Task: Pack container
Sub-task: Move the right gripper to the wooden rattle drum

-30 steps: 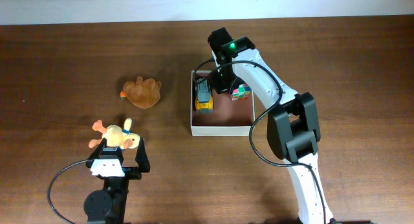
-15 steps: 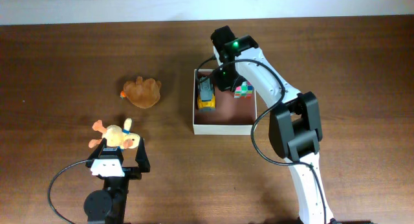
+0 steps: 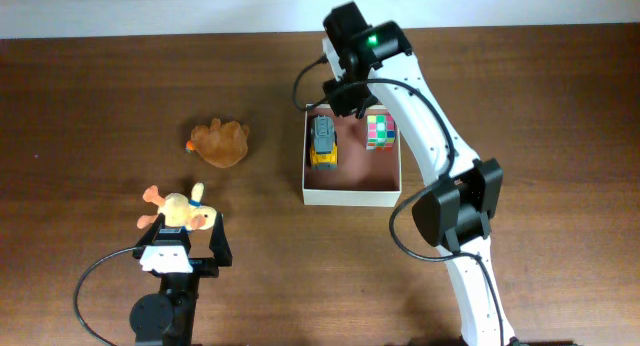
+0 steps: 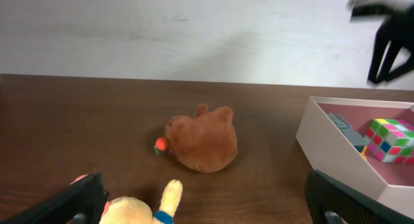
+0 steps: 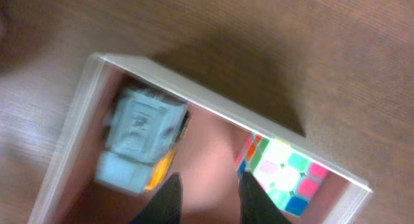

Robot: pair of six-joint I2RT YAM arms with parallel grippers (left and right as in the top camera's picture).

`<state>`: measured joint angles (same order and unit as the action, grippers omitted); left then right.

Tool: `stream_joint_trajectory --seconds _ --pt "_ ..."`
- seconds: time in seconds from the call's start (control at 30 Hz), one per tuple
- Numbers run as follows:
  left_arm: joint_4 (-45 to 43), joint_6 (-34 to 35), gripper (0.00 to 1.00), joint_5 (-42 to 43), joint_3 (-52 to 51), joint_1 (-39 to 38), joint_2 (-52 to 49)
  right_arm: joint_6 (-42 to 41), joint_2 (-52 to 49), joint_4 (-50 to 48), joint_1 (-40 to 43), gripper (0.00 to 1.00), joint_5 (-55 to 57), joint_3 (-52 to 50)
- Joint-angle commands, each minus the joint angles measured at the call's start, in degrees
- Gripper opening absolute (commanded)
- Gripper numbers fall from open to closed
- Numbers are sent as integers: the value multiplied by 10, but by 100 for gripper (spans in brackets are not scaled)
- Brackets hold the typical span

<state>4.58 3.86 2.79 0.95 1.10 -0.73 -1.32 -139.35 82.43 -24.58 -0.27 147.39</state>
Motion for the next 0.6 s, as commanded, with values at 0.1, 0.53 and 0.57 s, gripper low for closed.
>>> stream_joint_trajectory --seconds 0.1,0.53,0.57 --pt "0 -9 99 -2 -4 2 4 -10 2 102 23 68 -8 128" --pt "0 -9 99 -2 -4 2 4 -21 88 149 109 97 -33 120" --pt "0 -9 99 -2 -4 2 4 -21 106 149 112 98 -24 101"
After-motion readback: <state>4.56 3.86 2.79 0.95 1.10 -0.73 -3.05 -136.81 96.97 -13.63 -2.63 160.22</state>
